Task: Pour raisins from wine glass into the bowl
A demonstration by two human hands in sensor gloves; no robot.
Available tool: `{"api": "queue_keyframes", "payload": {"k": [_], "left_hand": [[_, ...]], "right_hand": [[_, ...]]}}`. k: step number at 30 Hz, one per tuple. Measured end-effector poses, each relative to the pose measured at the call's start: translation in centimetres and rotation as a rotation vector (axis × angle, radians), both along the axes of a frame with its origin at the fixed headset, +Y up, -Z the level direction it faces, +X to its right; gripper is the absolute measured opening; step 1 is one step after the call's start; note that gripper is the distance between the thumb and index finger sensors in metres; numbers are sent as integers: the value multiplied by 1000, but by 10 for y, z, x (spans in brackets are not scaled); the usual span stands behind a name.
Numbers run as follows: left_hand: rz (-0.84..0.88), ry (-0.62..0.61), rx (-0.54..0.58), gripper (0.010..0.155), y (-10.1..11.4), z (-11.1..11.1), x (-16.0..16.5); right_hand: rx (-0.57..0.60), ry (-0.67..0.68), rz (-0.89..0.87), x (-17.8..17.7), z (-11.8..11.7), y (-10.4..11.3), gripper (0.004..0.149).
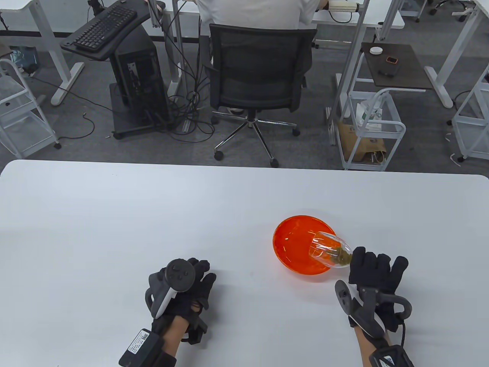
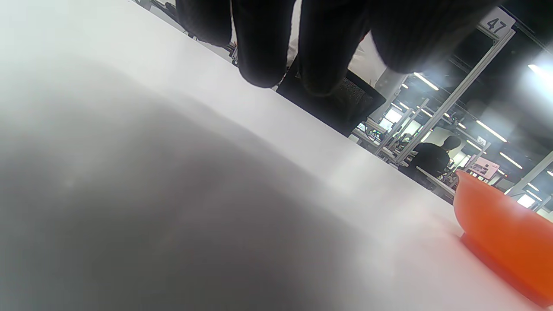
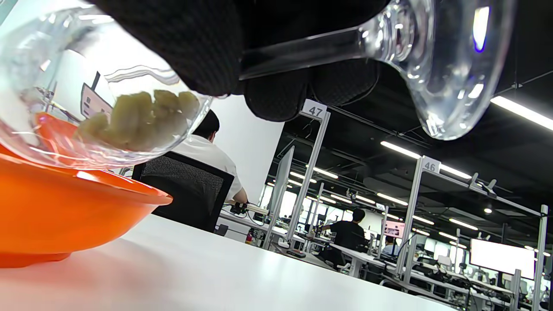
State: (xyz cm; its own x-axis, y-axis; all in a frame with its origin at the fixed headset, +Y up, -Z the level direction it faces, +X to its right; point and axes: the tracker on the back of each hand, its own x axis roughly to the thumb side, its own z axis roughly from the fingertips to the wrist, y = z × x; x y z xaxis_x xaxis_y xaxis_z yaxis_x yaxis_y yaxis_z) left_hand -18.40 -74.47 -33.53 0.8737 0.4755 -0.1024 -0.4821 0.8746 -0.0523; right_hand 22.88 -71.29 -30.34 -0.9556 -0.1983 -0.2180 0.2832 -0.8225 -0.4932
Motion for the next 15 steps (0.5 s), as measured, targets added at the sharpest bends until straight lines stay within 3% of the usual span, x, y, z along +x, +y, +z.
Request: {"api": "queue_keyframes", "payload": {"k": [15], "left_hand": [[5,2,1,60,0,-1,-1]], "right_hand": [[26,6,75,-9,2,2,47]]}}
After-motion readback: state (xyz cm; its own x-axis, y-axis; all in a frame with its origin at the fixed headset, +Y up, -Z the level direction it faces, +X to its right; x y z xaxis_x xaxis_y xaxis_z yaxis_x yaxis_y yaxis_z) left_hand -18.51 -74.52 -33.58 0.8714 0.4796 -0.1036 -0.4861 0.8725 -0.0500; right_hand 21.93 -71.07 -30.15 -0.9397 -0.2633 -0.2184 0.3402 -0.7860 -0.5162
